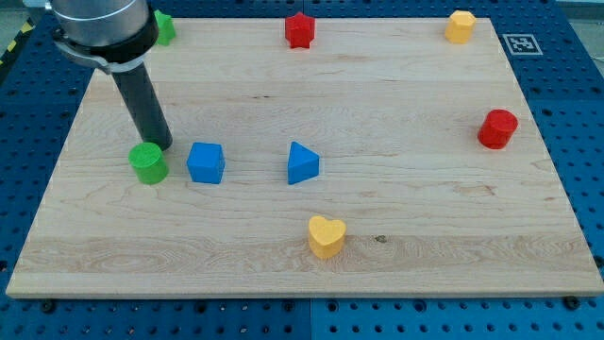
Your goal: Point your arm at the blue triangle
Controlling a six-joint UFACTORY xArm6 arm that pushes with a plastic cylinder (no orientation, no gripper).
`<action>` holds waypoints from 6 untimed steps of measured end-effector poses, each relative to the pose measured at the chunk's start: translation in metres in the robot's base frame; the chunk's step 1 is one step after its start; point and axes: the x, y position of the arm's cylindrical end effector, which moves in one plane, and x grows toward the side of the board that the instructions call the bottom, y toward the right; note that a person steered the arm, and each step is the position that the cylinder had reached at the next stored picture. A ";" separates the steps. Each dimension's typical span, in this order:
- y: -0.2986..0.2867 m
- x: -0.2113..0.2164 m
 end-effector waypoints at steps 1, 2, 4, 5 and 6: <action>-0.003 0.000; -0.003 -0.002; -0.015 -0.021; -0.046 -0.067; -0.059 -0.092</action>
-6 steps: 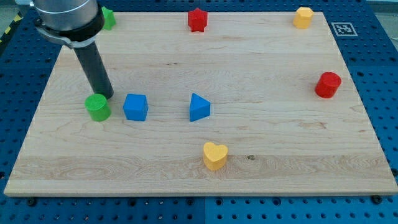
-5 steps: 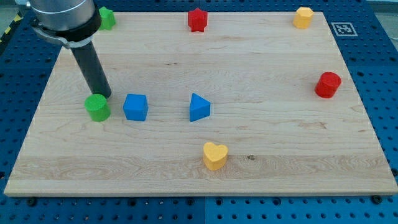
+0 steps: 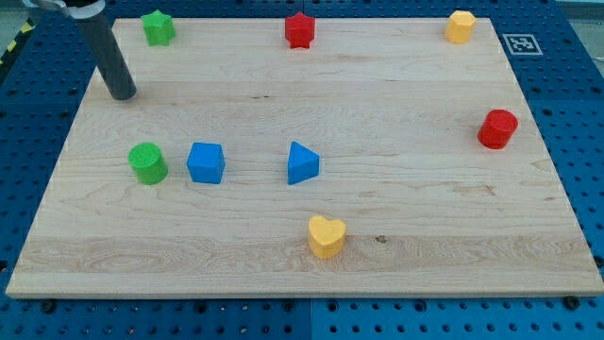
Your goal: Point your arm at the blue triangle
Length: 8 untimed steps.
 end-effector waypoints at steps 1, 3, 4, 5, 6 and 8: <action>0.053 0.000; 0.227 0.033; 0.304 0.086; 0.360 0.116; 0.357 0.137; 0.307 0.140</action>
